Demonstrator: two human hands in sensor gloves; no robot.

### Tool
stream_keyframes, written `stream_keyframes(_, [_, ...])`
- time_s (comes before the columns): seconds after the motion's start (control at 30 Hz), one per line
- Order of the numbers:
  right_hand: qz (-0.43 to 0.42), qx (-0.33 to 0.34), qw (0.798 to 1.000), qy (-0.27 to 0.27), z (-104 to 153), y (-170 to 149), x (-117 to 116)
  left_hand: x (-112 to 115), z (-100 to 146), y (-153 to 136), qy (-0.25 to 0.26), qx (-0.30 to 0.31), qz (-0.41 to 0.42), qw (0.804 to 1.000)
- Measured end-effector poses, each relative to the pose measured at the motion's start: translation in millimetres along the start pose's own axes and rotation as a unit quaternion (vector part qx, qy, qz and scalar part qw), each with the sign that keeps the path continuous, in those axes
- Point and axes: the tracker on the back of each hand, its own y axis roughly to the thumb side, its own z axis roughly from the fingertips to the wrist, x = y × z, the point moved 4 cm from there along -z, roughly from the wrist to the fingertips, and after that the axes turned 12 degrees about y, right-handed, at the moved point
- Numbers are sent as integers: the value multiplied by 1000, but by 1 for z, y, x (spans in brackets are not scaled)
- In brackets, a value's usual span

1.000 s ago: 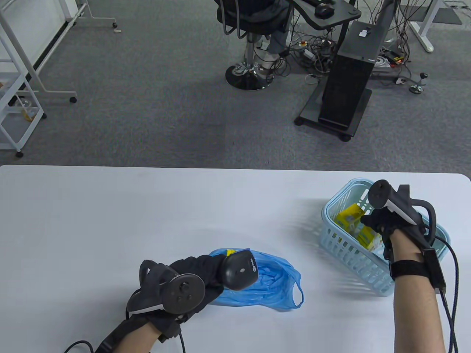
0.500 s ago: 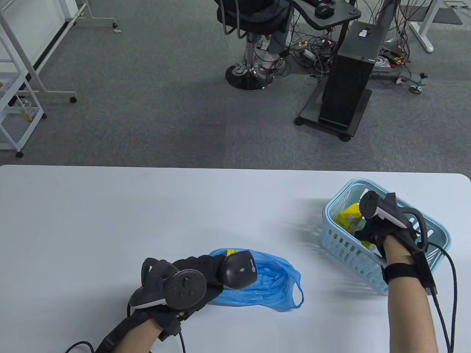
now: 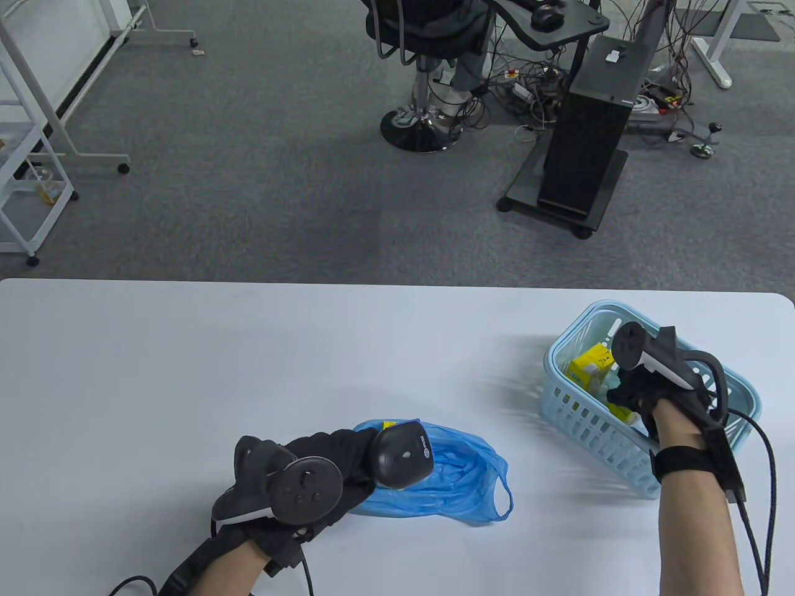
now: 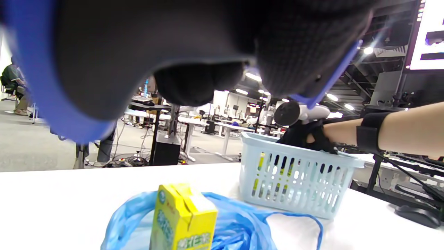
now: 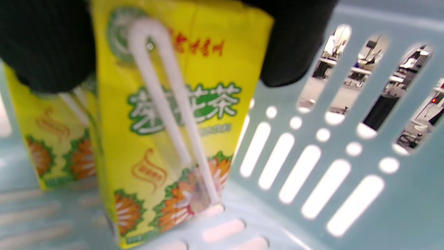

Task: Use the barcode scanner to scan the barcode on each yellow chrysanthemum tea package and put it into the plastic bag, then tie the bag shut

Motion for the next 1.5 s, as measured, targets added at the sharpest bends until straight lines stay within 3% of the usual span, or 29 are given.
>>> stream_keyframes(0.2, [-15, -1, 999, -30, 37, -3, 40, 1, 0, 6, 0, 14, 6, 1000])
stream_keyframes(0.4, [-42, 11, 995, -85, 86, -8, 83, -14, 4, 19, 22, 35, 11, 999])
stream_keyframes(0.6, [-51, 56, 989, -130, 135, 11, 104, -21, 6, 23, 33, 42, 14, 998])
stream_keyframes(0.7, [-59, 88, 982, -154, 160, 29, 108, -13, 4, 20, 37, 54, 13, 998])
stream_keyframes(0.83, [-105, 139, 969, -177, 187, 55, 105, 3, 0, 14, 24, 54, 34, 998])
stream_keyframes(1.0, [-147, 190, 951, -195, 207, 88, 91, 5, 0, 20, 27, 55, 19, 998])
stream_keyframes(1.2, [-173, 219, 943, -183, 207, 117, 59, 5, 0, 18, 27, 52, 17, 998])
stream_keyframes(1.5, [-258, 258, 909, -203, 203, 135, 25, 13, -2, 14, 11, 49, 6, 999])
